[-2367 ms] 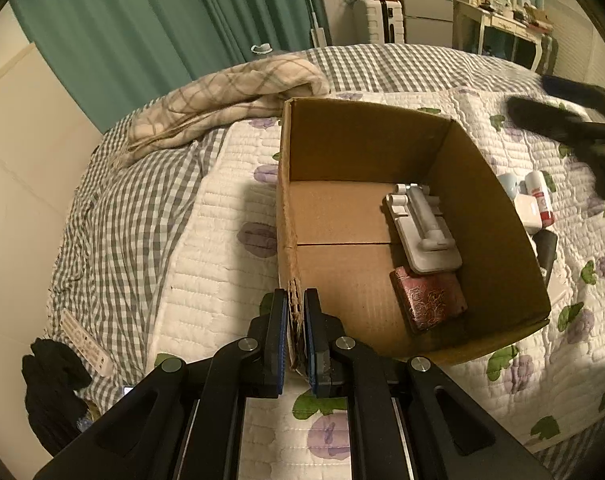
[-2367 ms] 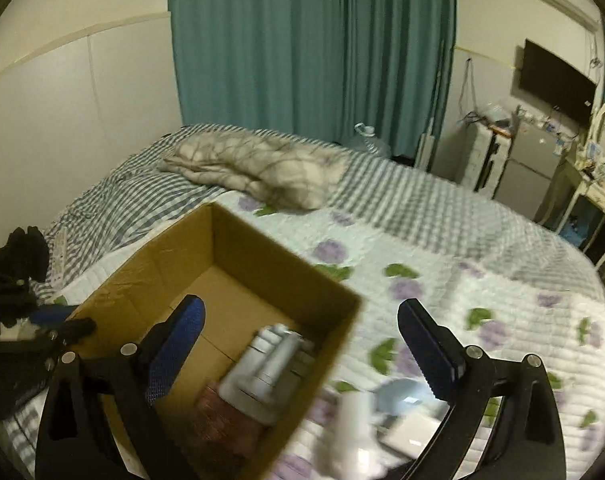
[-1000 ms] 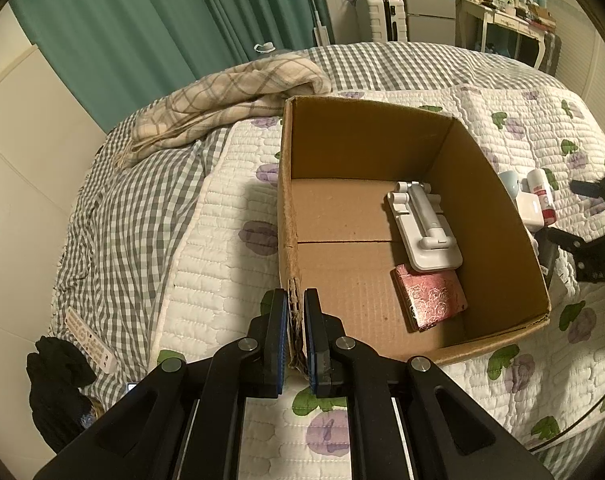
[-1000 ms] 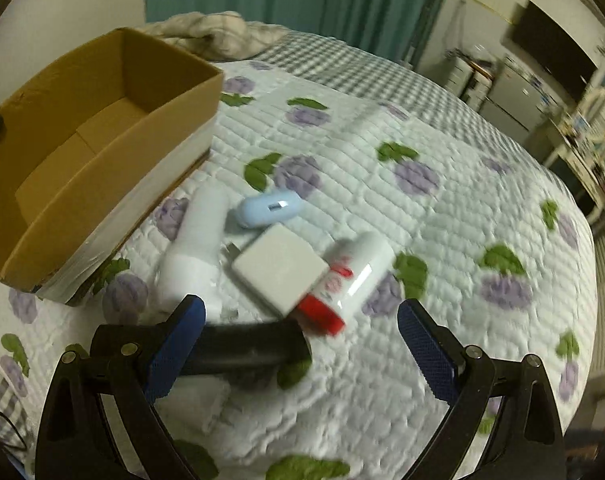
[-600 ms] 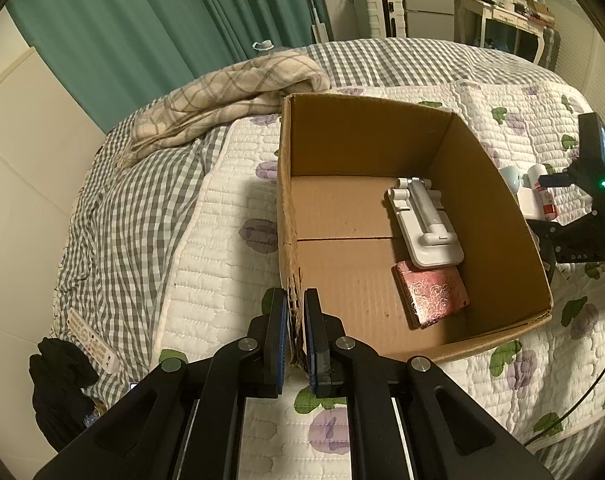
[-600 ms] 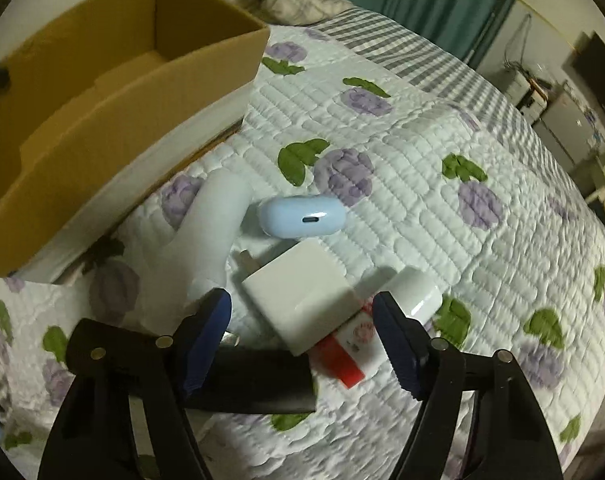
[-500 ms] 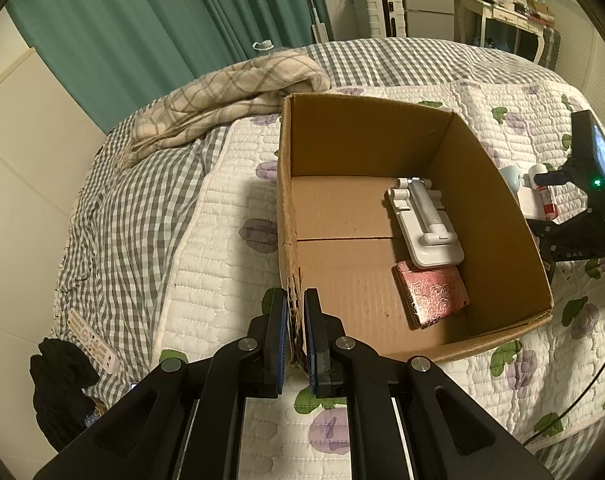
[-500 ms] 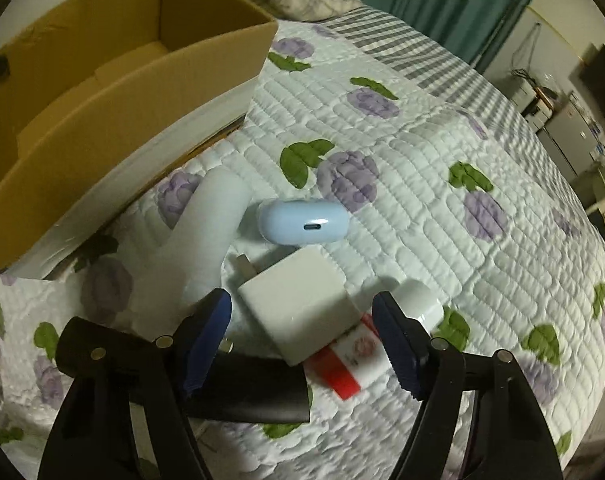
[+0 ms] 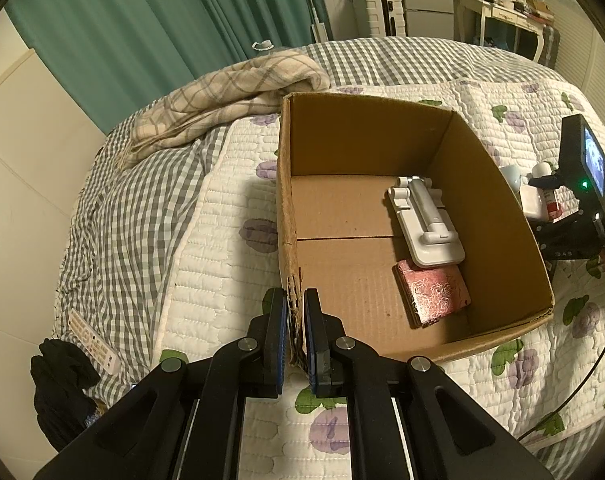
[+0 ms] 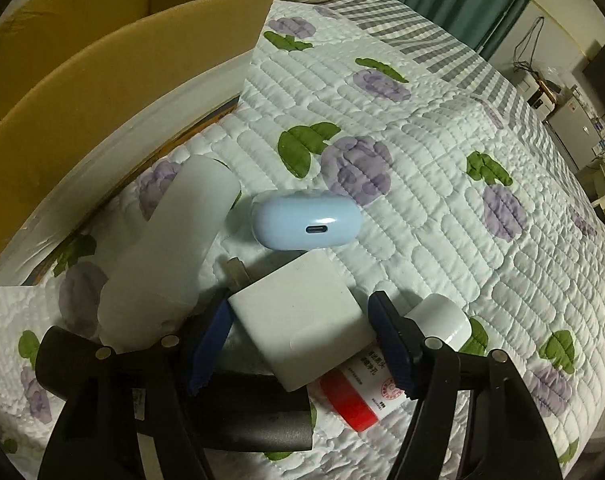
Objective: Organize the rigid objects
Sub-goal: 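Grasp the white charger block with the right gripper, then lower the white charger block into the box and open the right gripper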
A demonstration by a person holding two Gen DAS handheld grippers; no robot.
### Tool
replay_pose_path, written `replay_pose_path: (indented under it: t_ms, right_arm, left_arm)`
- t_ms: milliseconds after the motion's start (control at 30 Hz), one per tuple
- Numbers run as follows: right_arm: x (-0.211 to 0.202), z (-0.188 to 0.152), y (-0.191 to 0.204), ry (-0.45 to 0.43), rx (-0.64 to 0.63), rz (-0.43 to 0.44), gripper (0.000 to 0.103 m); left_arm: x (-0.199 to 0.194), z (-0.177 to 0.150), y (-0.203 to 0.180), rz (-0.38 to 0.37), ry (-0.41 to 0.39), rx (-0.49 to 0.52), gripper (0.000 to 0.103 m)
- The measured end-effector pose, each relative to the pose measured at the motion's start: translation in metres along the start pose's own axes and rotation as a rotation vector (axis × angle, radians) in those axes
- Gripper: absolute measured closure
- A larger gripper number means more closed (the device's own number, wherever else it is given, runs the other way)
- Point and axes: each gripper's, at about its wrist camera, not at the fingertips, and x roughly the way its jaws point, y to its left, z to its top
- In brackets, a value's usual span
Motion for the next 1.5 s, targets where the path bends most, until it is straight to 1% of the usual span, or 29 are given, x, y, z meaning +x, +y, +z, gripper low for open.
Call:
replay_pose_path:
  t_ms: [100, 200, 333, 533, 767, 833, 967, 1033, 1133, 1333, 1500]
  right_arm:
    - [-0.004, 0.000, -0.001, -0.007, 0.015, -0.013, 0.035]
    - [-0.018, -0.004, -0.001, -0.022, 0.032, -0.009, 0.035]
    - [-0.041, -0.007, -0.004, -0.049, 0.051, -0.034, 0.035]
    - [-0.087, -0.003, -0.009, -0.120, 0.074, -0.061, 0.035]
    - [-0.154, 0.024, -0.001, -0.274, 0.080, -0.063, 0.035]
    - [-0.173, 0.035, 0.007, -0.331, 0.073, -0.050, 0.035]
    - [-0.194, 0.054, 0.027, -0.403, 0.049, -0.012, 0.035]
    - [-0.198, 0.063, 0.040, -0.428, 0.033, 0.011, 0.035]
    - [-0.195, 0.074, 0.060, -0.442, 0.026, 0.060, 0.035]
    - [-0.163, 0.085, 0.102, -0.406, 0.004, 0.136, 0.035]
    - [-0.132, 0.088, 0.115, -0.354, 0.029, 0.170, 0.035]
  left_arm:
    - [0.000, 0.000, 0.000, 0.000, 0.000, -0.001, 0.095]
    - [0.000, 0.000, 0.000, 0.000, 0.000, 0.000, 0.095]
    - [0.000, 0.001, -0.001, 0.002, 0.000, 0.002, 0.095]
    - [0.001, 0.001, -0.002, 0.001, 0.002, 0.001, 0.095]
    - [0.000, 0.002, -0.002, 0.001, 0.002, 0.001, 0.095]
    - [0.001, 0.002, -0.002, 0.001, 0.002, 0.001, 0.095]
    - [0.001, 0.002, -0.002, 0.001, 0.002, 0.001, 0.095]
    - [0.001, 0.002, -0.002, 0.002, 0.002, 0.001, 0.095]
    - [0.000, 0.002, -0.002, 0.002, 0.002, 0.002, 0.095]
    - [0.001, 0.002, -0.002, 0.002, 0.002, 0.003, 0.095]
    - [0.000, 0.003, -0.004, 0.002, 0.001, 0.003, 0.095]
